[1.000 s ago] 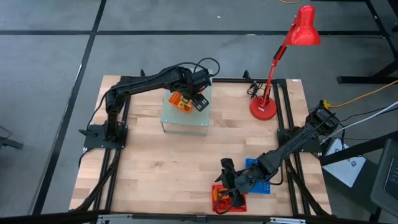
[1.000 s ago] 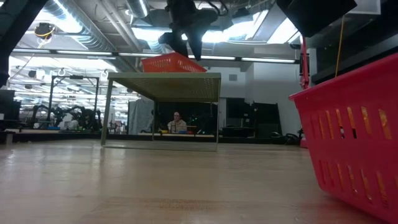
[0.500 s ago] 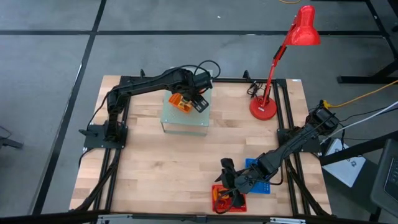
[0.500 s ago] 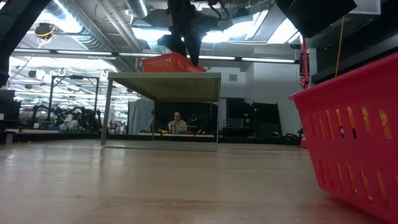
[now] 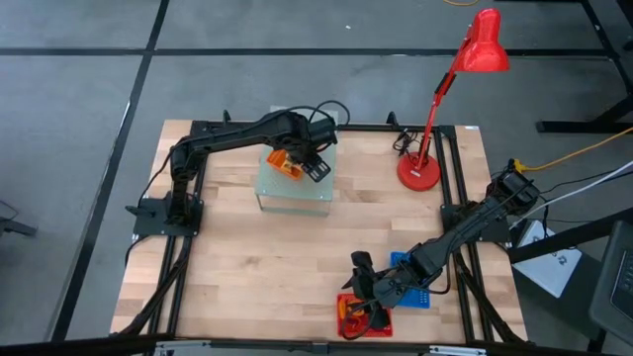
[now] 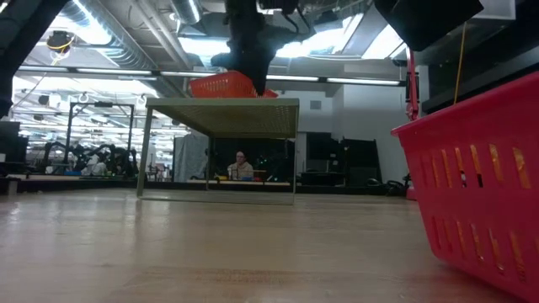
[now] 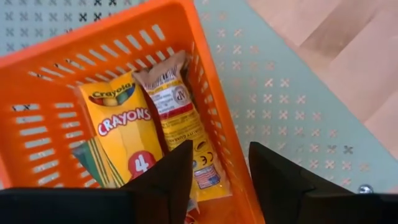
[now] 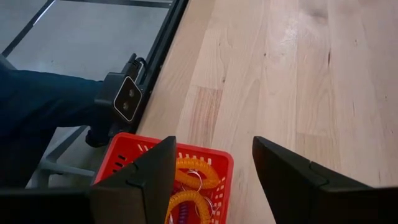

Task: Pick & Place Office Desk Supplies
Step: Put the orange bin on the shelf

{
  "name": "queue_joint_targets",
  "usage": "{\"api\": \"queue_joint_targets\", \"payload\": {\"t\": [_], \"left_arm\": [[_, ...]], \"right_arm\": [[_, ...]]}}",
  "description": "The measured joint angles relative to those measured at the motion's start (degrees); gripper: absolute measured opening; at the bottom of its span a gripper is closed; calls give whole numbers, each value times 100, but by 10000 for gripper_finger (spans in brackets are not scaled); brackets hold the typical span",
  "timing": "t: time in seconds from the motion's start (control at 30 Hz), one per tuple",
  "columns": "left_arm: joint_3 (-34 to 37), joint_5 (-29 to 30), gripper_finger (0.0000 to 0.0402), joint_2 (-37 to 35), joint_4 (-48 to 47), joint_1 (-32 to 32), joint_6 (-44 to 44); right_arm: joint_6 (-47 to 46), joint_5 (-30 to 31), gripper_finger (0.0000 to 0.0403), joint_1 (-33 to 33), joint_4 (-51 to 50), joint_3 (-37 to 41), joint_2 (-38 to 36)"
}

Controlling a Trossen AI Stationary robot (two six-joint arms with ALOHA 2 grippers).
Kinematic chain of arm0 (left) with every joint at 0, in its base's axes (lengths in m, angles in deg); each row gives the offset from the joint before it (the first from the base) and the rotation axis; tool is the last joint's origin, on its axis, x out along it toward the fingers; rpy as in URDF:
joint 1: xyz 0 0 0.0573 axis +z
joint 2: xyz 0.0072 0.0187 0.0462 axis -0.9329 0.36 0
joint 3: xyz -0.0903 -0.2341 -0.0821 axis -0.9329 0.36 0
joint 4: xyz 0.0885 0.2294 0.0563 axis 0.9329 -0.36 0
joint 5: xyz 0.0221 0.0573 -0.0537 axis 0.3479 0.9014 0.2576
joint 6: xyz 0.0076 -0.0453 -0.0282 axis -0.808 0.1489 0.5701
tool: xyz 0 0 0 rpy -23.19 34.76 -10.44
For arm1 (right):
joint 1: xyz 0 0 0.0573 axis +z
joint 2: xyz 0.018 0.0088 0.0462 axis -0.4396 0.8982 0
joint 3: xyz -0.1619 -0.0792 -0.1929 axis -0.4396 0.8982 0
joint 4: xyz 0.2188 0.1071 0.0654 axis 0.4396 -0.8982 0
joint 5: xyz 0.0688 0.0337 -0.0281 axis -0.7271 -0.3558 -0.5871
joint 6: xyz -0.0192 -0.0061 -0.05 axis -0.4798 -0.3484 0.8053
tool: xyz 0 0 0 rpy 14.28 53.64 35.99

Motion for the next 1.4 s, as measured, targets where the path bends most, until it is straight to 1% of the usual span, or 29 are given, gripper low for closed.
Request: {"api": "queue_joint_targets", "payload": {"t": [0.1, 0.17, 0.27, 0.37, 0.6, 0.67, 0.77, 0.87, 1.03, 1.1, 1.27, 1.4], "left_arm": [[55, 17, 160, 0, -2, 0, 52], [61, 129, 160, 0, 14, -1, 30], [61, 181, 147, 0, 12, 0, -146], [61, 137, 117, 0, 10, 0, -347], [61, 37, 24, 0, 5, -11, -865], [57, -54, 9, 0, -5, -9, -1116], [57, -79, 8, -2, -63, -11, -1424], [57, 28, 10, -2, -136, -11, -1816], [55, 241, 5, -2, -274, -9, -3172], [55, 247, 6, -2, -280, 5, -3563], [55, 125, 4, -2, -288, 177, -4506], [50, -129, 5, -12, -276, 489, -4795]], "right_arm": [[0, -2, 215, 2, -2, 0, 0], [0, -2, 215, 2, -12, 0, 0], [-2, -2, 215, 2, -32, 0, 0], [-7, -2, 215, 2, -39, 0, 0], [-13, -2, 215, 1, -42, 0, 0], [-13, -2, 215, 2, -42, 0, 0], [-13, -2, 215, 2, -42, 0, 0], [-13, 1, 215, 2, -42, 0, 0], [-136, 3, 215, 2, -39, 0, 0], [-175, 14, 215, 2, -37, 0, 0], [-389, 215, 215, 1, 40, 0, 0], [-521, 224, 215, 2, 73, 0, 0]]}}
